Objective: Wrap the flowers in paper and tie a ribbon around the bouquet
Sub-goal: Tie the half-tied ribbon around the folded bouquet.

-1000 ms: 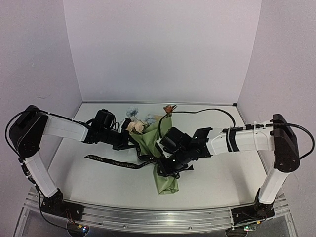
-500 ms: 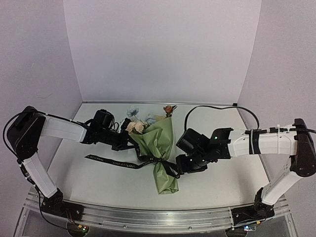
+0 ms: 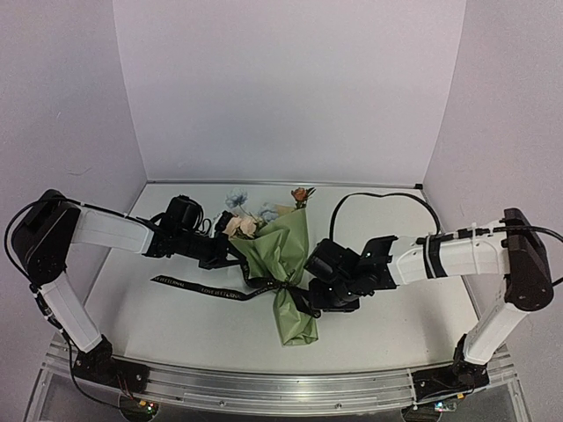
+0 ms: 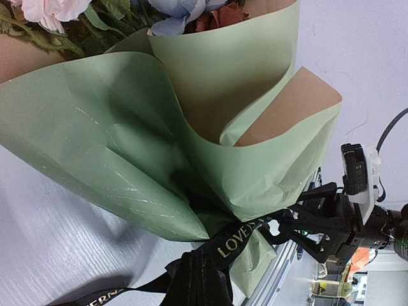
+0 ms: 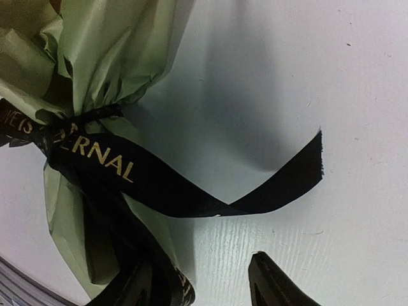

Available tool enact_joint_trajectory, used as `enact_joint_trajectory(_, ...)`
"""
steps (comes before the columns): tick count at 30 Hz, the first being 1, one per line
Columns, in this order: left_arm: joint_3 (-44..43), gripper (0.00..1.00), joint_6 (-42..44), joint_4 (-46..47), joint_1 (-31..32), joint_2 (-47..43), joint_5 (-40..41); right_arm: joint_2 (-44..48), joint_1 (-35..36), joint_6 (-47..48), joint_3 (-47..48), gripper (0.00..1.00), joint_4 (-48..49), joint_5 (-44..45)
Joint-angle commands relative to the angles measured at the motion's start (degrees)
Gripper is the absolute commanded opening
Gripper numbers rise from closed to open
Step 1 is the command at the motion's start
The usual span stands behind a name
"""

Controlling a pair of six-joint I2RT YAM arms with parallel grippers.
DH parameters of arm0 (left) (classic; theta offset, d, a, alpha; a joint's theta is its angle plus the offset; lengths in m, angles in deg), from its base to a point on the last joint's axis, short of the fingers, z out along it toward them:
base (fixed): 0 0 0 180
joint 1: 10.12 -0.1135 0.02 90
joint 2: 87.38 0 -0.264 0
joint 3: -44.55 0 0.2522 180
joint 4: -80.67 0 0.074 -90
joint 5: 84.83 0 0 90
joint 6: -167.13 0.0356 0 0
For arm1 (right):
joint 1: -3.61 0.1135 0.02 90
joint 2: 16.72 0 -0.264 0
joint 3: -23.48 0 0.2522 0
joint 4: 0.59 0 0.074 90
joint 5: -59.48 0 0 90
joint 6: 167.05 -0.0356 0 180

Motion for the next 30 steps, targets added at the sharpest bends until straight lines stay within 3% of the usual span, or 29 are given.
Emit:
enact_joint_trajectory(1,-0.1,0.0,0.8,1.2,0.0,-2.1,-0.9,-1.4,1.3,-2.3,0.3,0.47,2.2,-1.1)
enact_joint_trajectory(2,-0.1,0.0,0.8,1.0,0.0,-2.0,-0.8,-1.6,1.4,-2.4,0.3,0.43,2.2,-1.5)
enact_joint_trajectory(6,0.0,0.0,1.0,0.8,-0.1,-2.3,-0.2,-1.2,1.1,1.4,1.8,0.09,-0.1,-0.7)
enact_joint_trajectory(8,0.2,0.0,1.1,0.8,-0.1,-2.4,-0.2,-1.8,0.4,7.8,5.3,0.0,-5.5,-0.9)
enact_joint_trajectory(15,1.6,0.0,0.7,1.9,-0.3,-2.7,-0.1,-4.4,-2.3,31.3,15.1,0.0,-13.3,5.0)
enact_joint_trajectory(20,1.9,0.0,-0.2,3.8,-0.3,-1.8,-0.5,-9.2,-2.8,41.0,20.0,0.0,-13.5,6.3)
enact_joint_trajectory(25,2.7,0.0,-1.6,5.5,-0.3,-1.1,0.1,-12.2,-3.5,43.7,21.8,0.01,-13.5,13.3)
enact_joint_trajectory(30,2.7,0.0,-2.4,6.6,-0.3,0.0,-1.3,-11.6,-5.6,38.1,21.4,0.14,-13.7,10.0)
